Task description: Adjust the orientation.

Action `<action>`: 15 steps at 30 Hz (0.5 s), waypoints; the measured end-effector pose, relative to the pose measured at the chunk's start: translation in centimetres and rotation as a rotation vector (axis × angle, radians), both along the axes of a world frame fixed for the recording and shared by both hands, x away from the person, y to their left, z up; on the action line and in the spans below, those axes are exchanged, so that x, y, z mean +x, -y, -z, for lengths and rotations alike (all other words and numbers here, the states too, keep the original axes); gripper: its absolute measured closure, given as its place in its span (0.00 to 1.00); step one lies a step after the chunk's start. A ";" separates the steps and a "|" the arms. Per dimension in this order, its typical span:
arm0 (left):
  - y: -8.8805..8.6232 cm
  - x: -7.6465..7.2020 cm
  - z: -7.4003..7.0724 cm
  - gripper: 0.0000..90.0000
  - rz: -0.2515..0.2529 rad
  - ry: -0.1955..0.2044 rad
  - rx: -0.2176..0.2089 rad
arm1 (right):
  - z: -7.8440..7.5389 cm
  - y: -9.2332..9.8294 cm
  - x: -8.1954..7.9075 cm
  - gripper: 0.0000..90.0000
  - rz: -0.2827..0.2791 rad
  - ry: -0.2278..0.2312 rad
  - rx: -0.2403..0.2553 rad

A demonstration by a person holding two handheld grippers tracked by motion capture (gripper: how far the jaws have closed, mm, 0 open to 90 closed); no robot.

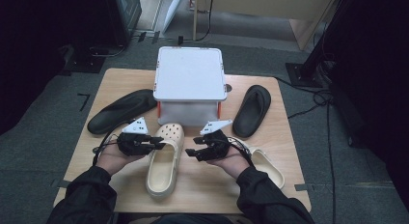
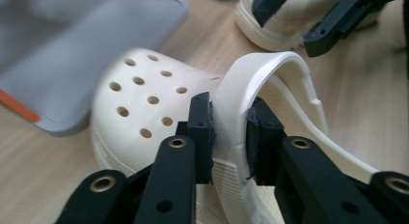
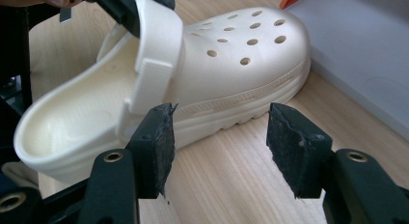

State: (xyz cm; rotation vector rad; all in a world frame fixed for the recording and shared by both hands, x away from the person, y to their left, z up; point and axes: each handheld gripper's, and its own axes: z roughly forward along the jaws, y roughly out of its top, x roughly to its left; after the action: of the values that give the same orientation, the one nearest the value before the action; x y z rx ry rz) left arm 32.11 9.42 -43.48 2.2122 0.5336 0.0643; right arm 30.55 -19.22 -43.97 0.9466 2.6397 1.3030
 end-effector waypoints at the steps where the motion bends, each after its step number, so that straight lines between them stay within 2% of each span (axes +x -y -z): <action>1: 0.0 0.0 0.1 0.79 0.004 -0.011 0.003 | 0.1 -0.3 -0.1 0.49 -0.002 0.000 0.001; 7: -0.3 0.3 0.1 0.71 -0.014 -0.050 -0.017 | 0.2 -0.7 -0.3 0.55 -0.013 -0.007 0.015; 9: -0.5 0.3 0.1 0.68 -0.018 -0.054 -0.021 | 0.1 -0.7 -0.3 0.57 -0.015 -0.010 0.019; 10: -0.7 0.3 -0.1 0.63 -0.023 -0.058 -0.027 | 0.0 -0.7 -0.3 0.58 -0.015 -0.013 0.024; 11: -1.1 0.3 -0.3 0.61 -0.029 -0.054 -0.039 | -0.1 -0.6 -0.3 0.61 -0.016 -0.021 0.036; 15: -1.8 0.2 -0.6 0.59 -0.037 -0.055 -0.056 | -0.2 -0.7 -0.4 0.63 -0.016 -0.034 0.048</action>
State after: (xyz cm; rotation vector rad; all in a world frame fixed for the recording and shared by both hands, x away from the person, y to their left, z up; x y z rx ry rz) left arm 32.28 11.18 -42.87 2.1547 0.5996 0.0083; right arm 30.13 -18.57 -43.76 0.9644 2.6584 1.3715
